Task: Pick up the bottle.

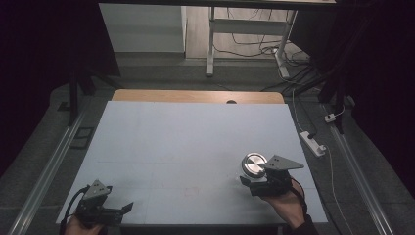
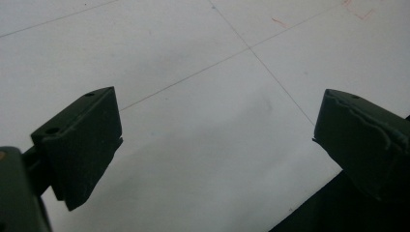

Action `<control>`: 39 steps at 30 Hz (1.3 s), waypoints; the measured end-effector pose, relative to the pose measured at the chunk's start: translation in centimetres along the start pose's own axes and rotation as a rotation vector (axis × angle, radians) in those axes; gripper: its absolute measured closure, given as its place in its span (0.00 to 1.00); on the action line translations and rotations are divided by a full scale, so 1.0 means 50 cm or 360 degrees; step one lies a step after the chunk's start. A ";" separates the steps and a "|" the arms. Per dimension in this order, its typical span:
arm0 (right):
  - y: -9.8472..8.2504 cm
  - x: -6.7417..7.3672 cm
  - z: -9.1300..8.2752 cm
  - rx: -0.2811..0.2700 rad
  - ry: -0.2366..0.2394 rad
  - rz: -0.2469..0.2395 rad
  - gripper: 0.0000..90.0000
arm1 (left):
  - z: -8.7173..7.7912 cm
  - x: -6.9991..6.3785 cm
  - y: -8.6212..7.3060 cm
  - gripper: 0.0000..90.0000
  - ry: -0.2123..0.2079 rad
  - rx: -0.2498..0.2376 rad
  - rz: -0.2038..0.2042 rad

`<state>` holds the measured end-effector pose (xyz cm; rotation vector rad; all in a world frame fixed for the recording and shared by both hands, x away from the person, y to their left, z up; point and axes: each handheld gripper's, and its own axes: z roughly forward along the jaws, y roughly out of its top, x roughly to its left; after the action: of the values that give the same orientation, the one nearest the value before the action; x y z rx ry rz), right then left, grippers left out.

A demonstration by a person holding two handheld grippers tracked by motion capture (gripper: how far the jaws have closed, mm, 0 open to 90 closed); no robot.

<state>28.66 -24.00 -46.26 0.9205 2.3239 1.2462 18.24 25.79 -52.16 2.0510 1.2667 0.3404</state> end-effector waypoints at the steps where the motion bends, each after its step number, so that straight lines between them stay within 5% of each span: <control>1: 0.003 0.001 0.002 -0.0002 0.0003 -0.0001 0.16 | 0.000 0.000 0.000 0.04 0.0000 0.0000 0.0000; 34: 0.063 0.042 0.084 0.0010 0.0162 -0.0093 0.16 | 0.002 0.000 0.001 0.05 -0.0012 0.0017 0.0012; 39: 0.070 0.048 0.096 0.0007 0.0173 -0.0102 0.16 | 0.005 0.004 0.003 0.06 -0.0080 0.0037 0.0016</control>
<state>30.98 -18.05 -46.00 0.7915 2.4203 1.2949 18.58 25.79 -52.28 2.0732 1.2361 0.2777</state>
